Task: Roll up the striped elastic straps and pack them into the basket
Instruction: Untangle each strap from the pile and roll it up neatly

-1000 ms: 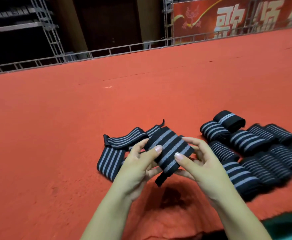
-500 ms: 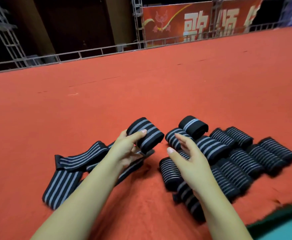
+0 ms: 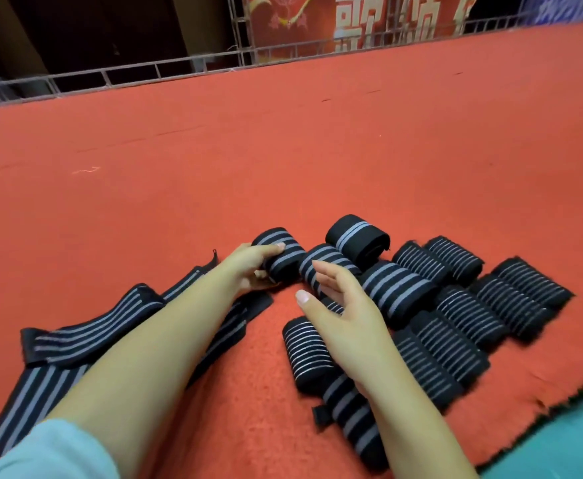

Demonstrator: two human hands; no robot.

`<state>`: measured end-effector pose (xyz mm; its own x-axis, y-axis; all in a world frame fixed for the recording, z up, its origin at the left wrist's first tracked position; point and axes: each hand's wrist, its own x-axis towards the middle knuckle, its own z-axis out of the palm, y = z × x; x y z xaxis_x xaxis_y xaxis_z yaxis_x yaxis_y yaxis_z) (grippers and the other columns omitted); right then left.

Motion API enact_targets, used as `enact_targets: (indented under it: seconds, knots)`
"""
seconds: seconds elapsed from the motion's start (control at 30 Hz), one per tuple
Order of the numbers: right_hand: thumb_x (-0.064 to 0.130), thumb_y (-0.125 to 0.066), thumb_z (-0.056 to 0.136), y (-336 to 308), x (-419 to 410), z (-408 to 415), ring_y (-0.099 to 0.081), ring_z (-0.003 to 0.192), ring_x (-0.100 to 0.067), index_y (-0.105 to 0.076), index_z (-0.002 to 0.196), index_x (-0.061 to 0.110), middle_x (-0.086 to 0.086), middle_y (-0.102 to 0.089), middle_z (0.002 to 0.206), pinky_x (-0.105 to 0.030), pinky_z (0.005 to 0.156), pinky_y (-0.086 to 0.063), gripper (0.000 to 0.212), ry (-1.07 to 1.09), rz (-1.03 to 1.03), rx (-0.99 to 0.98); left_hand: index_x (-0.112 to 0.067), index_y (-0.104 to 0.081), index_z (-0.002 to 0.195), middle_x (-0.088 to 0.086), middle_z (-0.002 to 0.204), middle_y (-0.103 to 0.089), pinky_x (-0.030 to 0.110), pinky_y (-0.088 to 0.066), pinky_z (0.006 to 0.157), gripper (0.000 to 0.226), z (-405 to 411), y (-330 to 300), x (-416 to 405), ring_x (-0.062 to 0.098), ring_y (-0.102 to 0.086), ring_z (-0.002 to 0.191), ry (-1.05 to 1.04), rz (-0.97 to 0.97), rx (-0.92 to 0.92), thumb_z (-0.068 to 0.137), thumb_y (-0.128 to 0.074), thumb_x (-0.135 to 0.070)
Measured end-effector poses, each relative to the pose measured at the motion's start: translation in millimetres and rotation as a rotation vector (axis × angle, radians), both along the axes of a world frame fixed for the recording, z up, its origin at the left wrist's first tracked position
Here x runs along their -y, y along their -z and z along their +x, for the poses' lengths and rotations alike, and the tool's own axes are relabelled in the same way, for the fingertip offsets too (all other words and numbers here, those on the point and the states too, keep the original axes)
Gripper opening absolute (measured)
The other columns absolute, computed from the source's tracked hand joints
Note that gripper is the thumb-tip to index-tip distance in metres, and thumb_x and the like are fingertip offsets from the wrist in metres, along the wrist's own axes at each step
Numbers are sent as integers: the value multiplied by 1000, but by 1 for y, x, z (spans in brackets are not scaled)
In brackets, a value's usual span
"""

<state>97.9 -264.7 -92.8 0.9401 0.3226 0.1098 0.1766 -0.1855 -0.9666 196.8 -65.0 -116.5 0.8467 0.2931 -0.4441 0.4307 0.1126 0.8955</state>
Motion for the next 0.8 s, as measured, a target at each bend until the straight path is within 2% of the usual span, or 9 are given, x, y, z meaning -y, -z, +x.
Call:
enact_targets:
  seconds: [0.13,0.27,0.4,0.47,0.53,0.6,0.67,0.73,0.8]
  knots:
    - [31,-63,90,3,-1,-2,-45,121,7,-48,128,40,14,-49,133,-7,88,-33,42,0,6,-21,-10,-54,123,10,113,-68,33,-57,71,55,8,3,-2,22,-68,94,12,132,25,80,-77,-36]
    - [31,-62,90,0,-3,-8,-46,122,4,-48,130,38,15,-48,133,-6,83,-34,43,-25,-3,-20,-11,-43,136,10,122,-63,44,-57,87,95,4,4,-6,27,-67,100,55,350,27,62,-74,-63]
    - [29,-62,90,-1,-10,-16,-48,122,1,-50,127,36,14,-50,130,-7,79,-37,40,-34,22,-17,-12,-20,153,15,148,-42,39,-46,100,84,-22,-11,-9,33,-50,127,103,700,-16,91,-57,-54]
    - [26,-63,90,1,-21,-25,-49,119,-1,-50,125,36,12,-51,128,-6,79,-38,39,-56,29,-38,-11,-23,152,17,151,-39,36,-39,107,77,-39,-22,-29,32,-44,134,117,849,-10,93,-56,-48]
    - [23,-64,90,4,-39,-36,-51,115,-3,-49,124,35,9,-51,127,-8,82,-39,39,-122,5,-49,-10,-36,147,16,149,-42,32,-35,109,67,-63,-33,-55,29,-42,136,149,999,-17,93,-61,-41]
    - [21,-65,89,12,-59,-45,-52,115,-6,-47,121,35,5,-51,126,-15,90,-40,39,-200,-55,-36,-14,-44,143,12,148,-45,35,-34,111,64,-91,-36,-86,29,-41,137,155,1142,-99,90,-65,-41]
    - [22,-66,88,22,-81,-50,-52,120,-11,-46,124,32,1,-50,129,-23,100,-39,43,-246,-135,-24,-23,-44,143,8,147,-46,45,-35,111,73,-120,-29,-113,32,-41,136,140,1197,-230,81,-69,-53]
    - [23,-66,88,34,-99,-52,-48,128,-17,-43,137,23,-5,-47,136,-30,108,-36,54,-254,-209,-50,-30,-40,144,6,145,-47,52,-36,109,93,-142,-15,-132,33,-42,134,161,1180,-348,64,-67,-70]
    - [24,-66,88,42,-112,-50,-44,132,-23,-34,145,16,-11,-44,142,-35,110,-35,66,-218,-271,-121,-35,-33,147,5,144,-49,51,-37,108,105,-160,0,-146,32,-46,132,193,1114,-378,53,-63,-73]
